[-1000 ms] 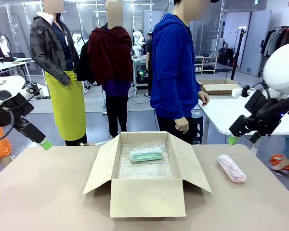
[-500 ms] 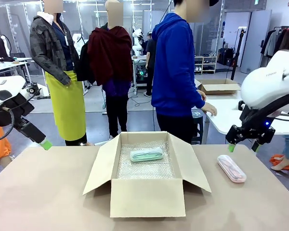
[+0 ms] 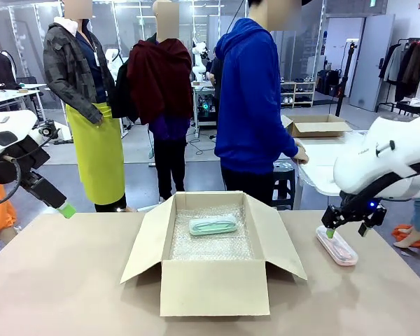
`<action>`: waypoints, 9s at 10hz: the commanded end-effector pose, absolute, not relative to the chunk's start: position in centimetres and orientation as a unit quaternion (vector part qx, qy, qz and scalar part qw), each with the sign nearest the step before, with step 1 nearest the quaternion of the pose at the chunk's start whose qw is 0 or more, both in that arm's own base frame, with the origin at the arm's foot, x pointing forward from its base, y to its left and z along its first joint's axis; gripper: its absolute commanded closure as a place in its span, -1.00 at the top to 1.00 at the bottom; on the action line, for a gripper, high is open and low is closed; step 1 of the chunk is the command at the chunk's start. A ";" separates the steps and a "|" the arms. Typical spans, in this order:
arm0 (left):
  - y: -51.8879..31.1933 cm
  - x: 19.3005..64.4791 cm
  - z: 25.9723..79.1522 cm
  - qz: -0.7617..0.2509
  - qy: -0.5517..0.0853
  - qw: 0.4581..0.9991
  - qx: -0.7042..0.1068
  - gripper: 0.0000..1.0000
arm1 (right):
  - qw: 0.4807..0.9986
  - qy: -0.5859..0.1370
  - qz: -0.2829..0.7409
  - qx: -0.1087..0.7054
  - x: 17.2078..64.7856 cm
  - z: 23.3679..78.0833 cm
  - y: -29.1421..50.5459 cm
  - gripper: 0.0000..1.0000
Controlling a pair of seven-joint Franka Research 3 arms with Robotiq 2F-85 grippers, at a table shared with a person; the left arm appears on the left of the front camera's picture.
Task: Pack the glasses set securely to prepare it for shipping.
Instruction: Put the Glasses case from the right side of the table into the Package Box, then position the Package Box on the left side of the table.
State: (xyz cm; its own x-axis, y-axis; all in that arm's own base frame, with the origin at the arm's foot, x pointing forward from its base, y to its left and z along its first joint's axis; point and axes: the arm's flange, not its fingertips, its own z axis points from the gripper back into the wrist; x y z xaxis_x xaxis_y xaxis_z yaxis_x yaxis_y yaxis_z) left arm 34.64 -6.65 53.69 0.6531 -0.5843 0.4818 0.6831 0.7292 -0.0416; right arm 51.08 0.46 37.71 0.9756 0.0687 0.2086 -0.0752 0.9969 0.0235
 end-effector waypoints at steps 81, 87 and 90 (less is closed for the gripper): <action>-6.5 34.7 53.8 -0.354 -0.228 0.900 -0.115 1.00 | 0.959 -0.110 0.227 0.132 35.7 45.2 8.6 1.00; -6.5 34.7 53.8 -0.354 -0.228 0.900 -0.115 1.00 | 0.959 -0.110 0.227 0.132 35.7 45.2 8.6 1.00; -11.3 39.4 54.6 -0.311 -0.132 0.925 -0.175 1.00 | 0.959 -0.110 0.227 0.132 35.7 45.2 8.6 1.00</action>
